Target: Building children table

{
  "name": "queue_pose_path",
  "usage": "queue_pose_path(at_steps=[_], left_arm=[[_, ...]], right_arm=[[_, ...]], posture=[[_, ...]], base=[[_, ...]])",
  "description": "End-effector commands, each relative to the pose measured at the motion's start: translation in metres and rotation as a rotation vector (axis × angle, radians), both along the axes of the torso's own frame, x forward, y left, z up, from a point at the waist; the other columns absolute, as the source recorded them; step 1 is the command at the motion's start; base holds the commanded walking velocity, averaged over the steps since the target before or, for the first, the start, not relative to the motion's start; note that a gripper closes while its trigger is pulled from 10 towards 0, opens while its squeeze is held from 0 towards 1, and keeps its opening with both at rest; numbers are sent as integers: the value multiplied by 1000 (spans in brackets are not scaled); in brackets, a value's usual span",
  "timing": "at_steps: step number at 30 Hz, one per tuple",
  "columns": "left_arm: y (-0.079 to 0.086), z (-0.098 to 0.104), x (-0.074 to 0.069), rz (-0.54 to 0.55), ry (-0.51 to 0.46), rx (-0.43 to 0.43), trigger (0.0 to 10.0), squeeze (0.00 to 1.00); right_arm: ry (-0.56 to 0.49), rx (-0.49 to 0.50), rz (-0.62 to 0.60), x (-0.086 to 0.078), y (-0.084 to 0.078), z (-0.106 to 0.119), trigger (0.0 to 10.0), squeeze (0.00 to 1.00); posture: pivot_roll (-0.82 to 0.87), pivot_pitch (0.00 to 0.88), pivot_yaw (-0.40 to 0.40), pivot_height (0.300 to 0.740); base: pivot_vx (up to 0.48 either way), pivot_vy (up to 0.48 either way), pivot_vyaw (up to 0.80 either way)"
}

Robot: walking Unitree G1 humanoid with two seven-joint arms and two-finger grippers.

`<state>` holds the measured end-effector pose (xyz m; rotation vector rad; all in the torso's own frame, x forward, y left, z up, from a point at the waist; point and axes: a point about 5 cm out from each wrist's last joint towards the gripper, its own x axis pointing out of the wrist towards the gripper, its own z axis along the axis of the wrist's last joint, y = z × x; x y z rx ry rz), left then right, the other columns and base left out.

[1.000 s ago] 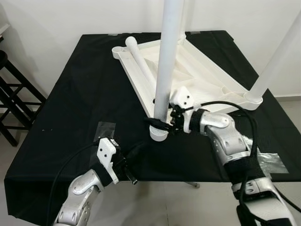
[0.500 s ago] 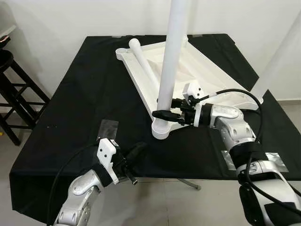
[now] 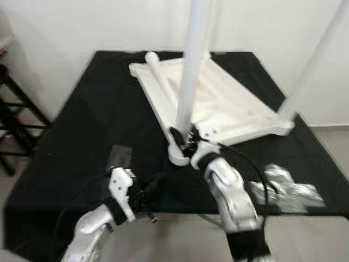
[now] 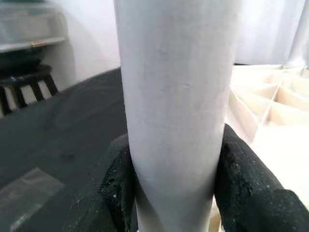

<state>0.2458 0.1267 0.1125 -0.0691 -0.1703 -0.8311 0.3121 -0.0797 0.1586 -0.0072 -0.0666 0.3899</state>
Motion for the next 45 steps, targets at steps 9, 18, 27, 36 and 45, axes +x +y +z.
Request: queue_pose_path(at_steps=[9, 18, 27, 36, 45], left_arm=[[3, -1, 0, 3, 0, 18, 10000, 0], [1, -1, 1, -6, 5, 14, 10000, 0], [-1, -3, 2, -6, 6, 13, 10000, 0], [-2, -4, 1, -8, 6, 16, 10000, 0], [-1, -3, 0, -11, 6, 12, 10000, 0]], right_arm=[[129, -77, 141, 12, 8, -24, 10000, 0], [-6, -69, 525, 14, 3, 30, 10000, 35], [11, -203, 759, 38, -26, 39, 10000, 0], [67, -137, 835, 48, -39, 43, 0, 0], [119, -197, 608, 44, -51, 9, 0, 0]], posture=[[46, 136, -9, 740], [41, 129, -11, 740], [50, 111, -16, 740], [56, 102, -16, 740], [43, 116, -18, 740]], base=[[0, 0, 0], [0, 0, 0], [0, 0, 0], [0, 0, 0], [0, 0, 0]])
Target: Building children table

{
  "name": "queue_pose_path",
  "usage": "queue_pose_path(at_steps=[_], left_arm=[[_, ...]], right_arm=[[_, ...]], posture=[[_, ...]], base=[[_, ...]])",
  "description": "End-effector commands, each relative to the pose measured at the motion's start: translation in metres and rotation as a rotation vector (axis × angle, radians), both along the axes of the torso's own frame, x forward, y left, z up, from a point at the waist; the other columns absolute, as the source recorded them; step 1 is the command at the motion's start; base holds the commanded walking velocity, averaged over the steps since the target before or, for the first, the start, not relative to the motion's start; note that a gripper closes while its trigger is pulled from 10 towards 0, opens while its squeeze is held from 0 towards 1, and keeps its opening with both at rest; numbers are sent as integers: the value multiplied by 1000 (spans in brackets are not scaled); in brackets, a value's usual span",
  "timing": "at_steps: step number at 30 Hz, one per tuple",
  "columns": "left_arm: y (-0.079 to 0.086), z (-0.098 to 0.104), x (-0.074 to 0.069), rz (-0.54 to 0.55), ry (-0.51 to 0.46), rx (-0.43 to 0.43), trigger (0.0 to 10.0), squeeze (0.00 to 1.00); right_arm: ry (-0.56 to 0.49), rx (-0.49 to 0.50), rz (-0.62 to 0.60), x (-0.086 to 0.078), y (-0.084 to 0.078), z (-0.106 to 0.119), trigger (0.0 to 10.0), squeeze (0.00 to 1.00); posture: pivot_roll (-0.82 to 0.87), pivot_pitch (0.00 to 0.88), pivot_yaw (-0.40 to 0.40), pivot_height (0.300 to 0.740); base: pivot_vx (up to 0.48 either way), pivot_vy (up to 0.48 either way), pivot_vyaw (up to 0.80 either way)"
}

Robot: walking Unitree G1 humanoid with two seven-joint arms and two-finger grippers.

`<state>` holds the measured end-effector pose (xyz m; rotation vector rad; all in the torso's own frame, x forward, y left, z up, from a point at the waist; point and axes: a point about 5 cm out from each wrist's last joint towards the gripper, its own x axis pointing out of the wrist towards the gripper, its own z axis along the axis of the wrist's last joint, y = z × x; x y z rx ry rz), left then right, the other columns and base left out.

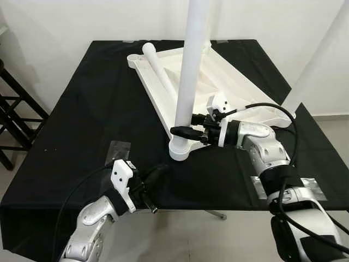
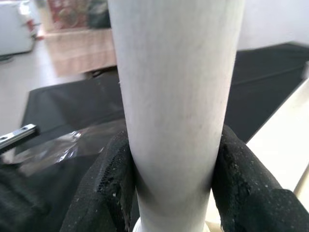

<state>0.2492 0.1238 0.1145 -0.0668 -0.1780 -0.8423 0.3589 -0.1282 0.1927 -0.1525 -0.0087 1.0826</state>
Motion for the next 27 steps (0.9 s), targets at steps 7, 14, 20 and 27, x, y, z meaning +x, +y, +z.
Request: queue_pose_path(at_steps=[7, 14, 20, 27], left_arm=[[5, -4, -4, 3, 14, 10, 10000, 0], [7, -5, -4, 0, 22, 18, 10000, 0], [8, -4, -4, 29, 13, 17, 10000, 0], [5, -5, -3, 11, 19, 14, 10000, 0]], right_arm=[[242, 46, -758, -45, 20, -82, 0, 0], [149, -5, -658, -46, 47, -74, 0, 0], [146, -10, -623, -42, 49, -69, 10000, 0], [97, 41, -482, -31, 48, -42, 10000, 1000]], posture=[[39, 134, -5, 740], [45, 123, -6, 740], [48, 123, -8, 740], [43, 118, -7, 740]], base=[[0, 0, 0], [0, 0, 0], [0, 0, 0], [0, 0, 0]])
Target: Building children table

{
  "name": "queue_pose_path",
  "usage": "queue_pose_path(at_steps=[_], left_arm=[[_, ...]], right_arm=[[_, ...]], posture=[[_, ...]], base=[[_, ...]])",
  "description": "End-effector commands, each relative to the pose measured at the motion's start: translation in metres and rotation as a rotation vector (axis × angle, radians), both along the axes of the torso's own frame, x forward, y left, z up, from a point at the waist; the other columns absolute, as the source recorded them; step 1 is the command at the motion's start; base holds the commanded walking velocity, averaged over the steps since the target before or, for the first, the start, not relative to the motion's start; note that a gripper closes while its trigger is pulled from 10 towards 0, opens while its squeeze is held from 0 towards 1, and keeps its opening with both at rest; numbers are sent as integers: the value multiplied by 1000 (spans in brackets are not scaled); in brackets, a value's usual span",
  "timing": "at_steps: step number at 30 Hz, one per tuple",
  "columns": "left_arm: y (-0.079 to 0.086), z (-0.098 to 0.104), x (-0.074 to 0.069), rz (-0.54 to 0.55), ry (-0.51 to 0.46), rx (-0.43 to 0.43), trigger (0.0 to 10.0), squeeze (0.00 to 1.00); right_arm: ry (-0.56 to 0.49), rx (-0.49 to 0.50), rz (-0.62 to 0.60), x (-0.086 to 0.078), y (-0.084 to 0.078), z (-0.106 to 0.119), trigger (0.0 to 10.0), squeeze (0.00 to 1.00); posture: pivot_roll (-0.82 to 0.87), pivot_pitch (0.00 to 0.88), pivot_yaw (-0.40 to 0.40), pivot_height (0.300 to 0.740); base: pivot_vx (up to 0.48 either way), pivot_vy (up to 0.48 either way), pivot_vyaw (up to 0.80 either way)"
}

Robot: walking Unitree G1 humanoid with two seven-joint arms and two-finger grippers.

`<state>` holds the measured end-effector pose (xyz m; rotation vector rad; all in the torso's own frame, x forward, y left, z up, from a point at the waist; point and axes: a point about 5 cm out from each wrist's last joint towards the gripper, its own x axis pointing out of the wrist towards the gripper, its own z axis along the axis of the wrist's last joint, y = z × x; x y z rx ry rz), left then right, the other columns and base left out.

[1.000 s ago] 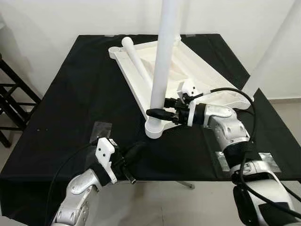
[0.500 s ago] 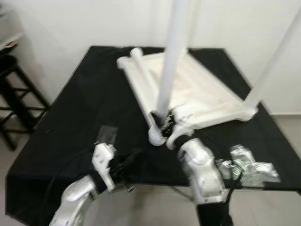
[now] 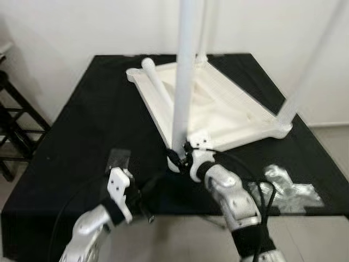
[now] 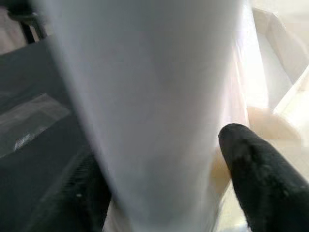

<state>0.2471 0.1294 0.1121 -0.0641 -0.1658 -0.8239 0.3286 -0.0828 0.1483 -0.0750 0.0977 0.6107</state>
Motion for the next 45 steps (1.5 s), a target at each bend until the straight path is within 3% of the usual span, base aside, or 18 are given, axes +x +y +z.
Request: queue_pose_path(at_steps=[1, 2, 3, 5, 16, 17, 18, 19, 20, 22, 35, 36, 38, 39, 40, 41, 43, 45], left_arm=[[-2, -2, 0, -10, 8, 8, 10000, 0], [-3, -2, 0, -10, 7, 6, 10000, 0], [-3, -2, 0, -10, 7, 6, 10000, 0], [-4, -2, 1, -7, 5, 4, 10000, 0], [-4, -3, 0, -5, 3, 5, 10000, 0], [-4, -3, 0, -6, 4, 6, 10000, 0], [-4, -3, 0, -7, 5, 7, 10000, 0], [-4, -3, 0, -7, 5, 7, 10000, 0], [-4, -3, 0, -7, 5, 7, 10000, 0], [-4, -3, 0, -7, 6, 8, 10000, 0], [-4, -3, -1, -7, 7, 7, 10000, 0], [-3, -2, -1, -7, 7, 5, 10000, 0], [-2, -2, -2, -6, 5, 4, 10000, 0], [-2, -2, -2, -5, 5, 4, 10000, 0], [-1, -1, -2, -6, 5, 4, 10000, 0], [-1, -1, -2, -6, 5, 4, 10000, 0], [-1, -1, -2, -6, 5, 4, 10000, 0], [-1, -1, -1, -9, 7, 8, 10000, 0]], right_arm=[[-33, 21, 68, 1, 1, 14, 10000, 0], [-91, -1, 228, 6, -3, 31, 10000, 0], [-91, -1, 228, 6, -3, 31, 10000, 0], [-114, -33, 368, 12, -12, 41, 10000, 0], [-96, -36, 699, 24, -19, 60, 10000, 0], [-86, -37, 722, 25, -19, 60, 4196, 0], [-71, -40, 738, 27, -20, 59, 824, 0], [-71, -40, 738, 27, -20, 59, 824, 0], [-65, -49, 744, 29, -21, 59, 0, 0], [-59, -54, 746, 31, -21, 58, 0, 0], [-59, -79, 591, 35, -39, 40, 0, 0], [-45, -97, 487, 29, -38, 27, 0, 0], [12, -92, 134, 22, -31, 3, 0, 0], [28, -93, 41, 20, -31, -2, 0, 0], [62, -70, -65, 5, -21, -18, 0, 0], [83, -52, -127, -7, -15, -26, 0, 0], [83, -52, -127, -7, -15, -26, 0, 0], [68, -43, -172, -21, 4, -32, 0, 0]], posture=[[41, 115, -11, 740], [42, 112, -15, 740], [42, 112, -15, 740], [46, 111, -19, 740], [69, 112, -20, 740], [69, 112, -20, 740], [69, 112, -20, 740], [69, 112, -20, 740], [73, 112, -19, 740], [73, 112, -19, 740], [63, 117, -19, 740], [56, 123, -23, 740], [55, 128, -26, 740], [55, 128, -26, 740], [57, 135, -21, 740], [57, 135, -21, 740], [57, 135, -21, 740], [50, 126, -10, 740]], base=[[0, 0, 0], [0, 0, 0], [0, 0, 0], [0, 0, 0], [0, 0, 0], [0, 0, 0], [0, 0, 0], [0, 0, 0], [0, 0, 0], [0, 0, 0], [0, 0, 0], [0, 0, 0], [0, 0, 0], [0, 0, 0], [0, 0, 0], [0, 0, 0], [0, 0, 0], [0, 0, 0]])
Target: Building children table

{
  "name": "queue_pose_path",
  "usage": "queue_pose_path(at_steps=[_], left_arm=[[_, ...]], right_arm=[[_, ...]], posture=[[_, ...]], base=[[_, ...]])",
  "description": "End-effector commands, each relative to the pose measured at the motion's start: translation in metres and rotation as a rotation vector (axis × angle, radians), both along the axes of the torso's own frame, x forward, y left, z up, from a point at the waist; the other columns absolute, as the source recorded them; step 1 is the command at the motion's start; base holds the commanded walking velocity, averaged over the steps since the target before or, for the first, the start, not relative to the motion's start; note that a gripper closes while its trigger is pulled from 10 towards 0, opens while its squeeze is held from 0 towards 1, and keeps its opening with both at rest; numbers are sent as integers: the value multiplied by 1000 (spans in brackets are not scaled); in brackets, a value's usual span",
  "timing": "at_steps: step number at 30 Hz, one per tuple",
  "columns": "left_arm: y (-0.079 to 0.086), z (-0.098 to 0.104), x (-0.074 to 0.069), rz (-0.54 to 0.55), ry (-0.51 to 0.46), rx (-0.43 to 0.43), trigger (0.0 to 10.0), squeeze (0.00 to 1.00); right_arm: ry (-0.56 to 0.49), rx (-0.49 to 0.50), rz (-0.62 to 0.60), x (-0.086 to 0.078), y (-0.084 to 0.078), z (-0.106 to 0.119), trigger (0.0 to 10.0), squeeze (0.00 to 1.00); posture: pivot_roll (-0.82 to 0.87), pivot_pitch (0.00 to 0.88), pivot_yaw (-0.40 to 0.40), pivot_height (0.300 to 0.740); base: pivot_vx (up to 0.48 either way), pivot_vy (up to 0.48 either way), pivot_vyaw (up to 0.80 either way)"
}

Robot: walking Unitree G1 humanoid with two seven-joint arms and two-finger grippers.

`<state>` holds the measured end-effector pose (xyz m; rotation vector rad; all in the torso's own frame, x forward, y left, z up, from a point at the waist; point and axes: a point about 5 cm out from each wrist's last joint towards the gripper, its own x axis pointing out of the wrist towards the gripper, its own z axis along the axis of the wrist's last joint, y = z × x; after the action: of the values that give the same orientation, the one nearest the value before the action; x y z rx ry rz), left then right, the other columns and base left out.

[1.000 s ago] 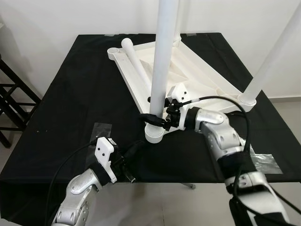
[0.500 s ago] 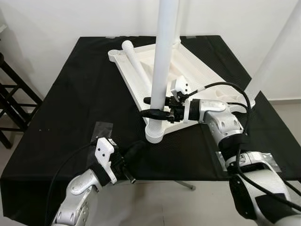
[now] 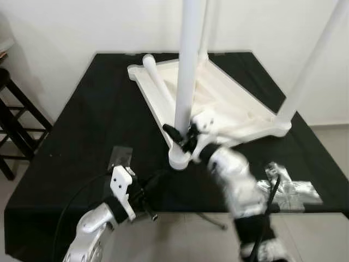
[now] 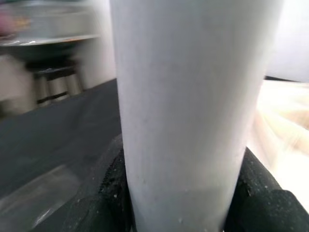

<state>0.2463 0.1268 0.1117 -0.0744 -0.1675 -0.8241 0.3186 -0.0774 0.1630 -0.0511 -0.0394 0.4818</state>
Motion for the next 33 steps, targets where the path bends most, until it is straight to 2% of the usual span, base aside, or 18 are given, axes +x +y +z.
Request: queue_pose_path(at_steps=[1, 6, 7, 10, 11, 13, 15, 16, 17, 18, 20, 21, 23, 24, 26, 31, 32, 33], left_arm=[[2, -1, 0, -8, 5, 18, 10000, 0], [2, -2, 0, -4, 5, 20, 10000, 0], [2, -2, 0, 2, 3, 20, 10000, 0], [2, -2, -1, 7, 2, 20, 10000, 0], [2, -2, -1, 3, 4, 19, 10000, 0], [1, -2, -1, 0, 5, 19, 10000, 0], [0, -3, 0, -9, 8, 19, 10000, 0], [0, -3, 0, -11, 8, 19, 10000, 0], [-1, -3, 1, -12, 8, 18, 10000, 0], [-1, -3, 1, -12, 8, 18, 10000, 0], [-1, -3, 1, -11, 6, 18, 10000, 0], [-1, -3, 1, -11, 6, 18, 10000, 0], [-1, -3, 1, -8, 5, 17, 10000, 0], [-1, -3, 1, -8, 5, 17, 10000, 0], [-1, -3, 1, -6, 4, 17, 10000, 0], [-2, -3, 2, -8, 5, 17, 10000, 0], [-1, -3, 2, -9, 6, 17, 10000, 0], [-1, -3, 2, -9, 6, 17, 10000, 0]], right_arm=[[204, -86, -48, -11, -2, -47, 0, 0], [161, -129, 13, -4, 8, -40, 0, 0], [170, -131, 25, -4, 9, -37, 10000, 0], [182, -127, 17, -6, 10, -29, 10000, 0], [182, -112, 36, -5, 10, -26, 10000, 1000], [183, -102, 46, -4, 11, -23, 10000, 1000], [141, -73, 124, 4, 10, -9, 10000, 1000], [104, -72, 193, 7, 10, 0, 10000, 788], [70, -75, 286, 11, 8, 9, 10000, 0], [70, -75, 286, 11, 8, 9, 10000, 0], [11, -118, 419, 16, 4, 23, 10000, 0], [11, -118, 419, 16, 4, 23, 10000, 0], [-14, -148, 539, 17, 1, 31, 10000, 0], [-14, -148, 539, 17, 1, 31, 10000, 0], [-25, -167, 648, 20, -3, 37, 10000, 0], [-19, -170, 731, 28, -6, 43, 10000, 0], [-7, -170, 777, 34, -8, 45, 8549, 0], [-7, -170, 777, 34, -8, 45, 8549, 0]], posture=[[50, 126, -10, 740], [53, 123, -18, 740], [56, 124, -20, 740], [53, 120, -19, 740], [51, 118, -17, 740], [51, 118, -17, 740], [50, 113, -15, 740], [51, 110, -15, 740], [50, 109, -16, 740], [50, 109, -16, 740], [52, 109, -18, 740], [52, 109, -18, 740], [52, 107, -19, 740], [52, 107, -19, 740], [52, 107, -19, 740], [58, 109, -17, 740], [59, 109, -17, 740], [59, 109, -17, 740]], base=[[0, 0, 0], [0, 0, 0], [0, 0, 0], [0, 0, 0], [0, 0, 0], [0, 0, 0], [0, 0, 0], [0, 0, 0], [0, 0, 0], [0, 0, 0], [0, 0, 0], [0, 0, 0], [0, 0, 0], [0, 0, 0], [0, 0, 0], [0, 0, 0], [0, 0, 0], [0, 0, 0]])
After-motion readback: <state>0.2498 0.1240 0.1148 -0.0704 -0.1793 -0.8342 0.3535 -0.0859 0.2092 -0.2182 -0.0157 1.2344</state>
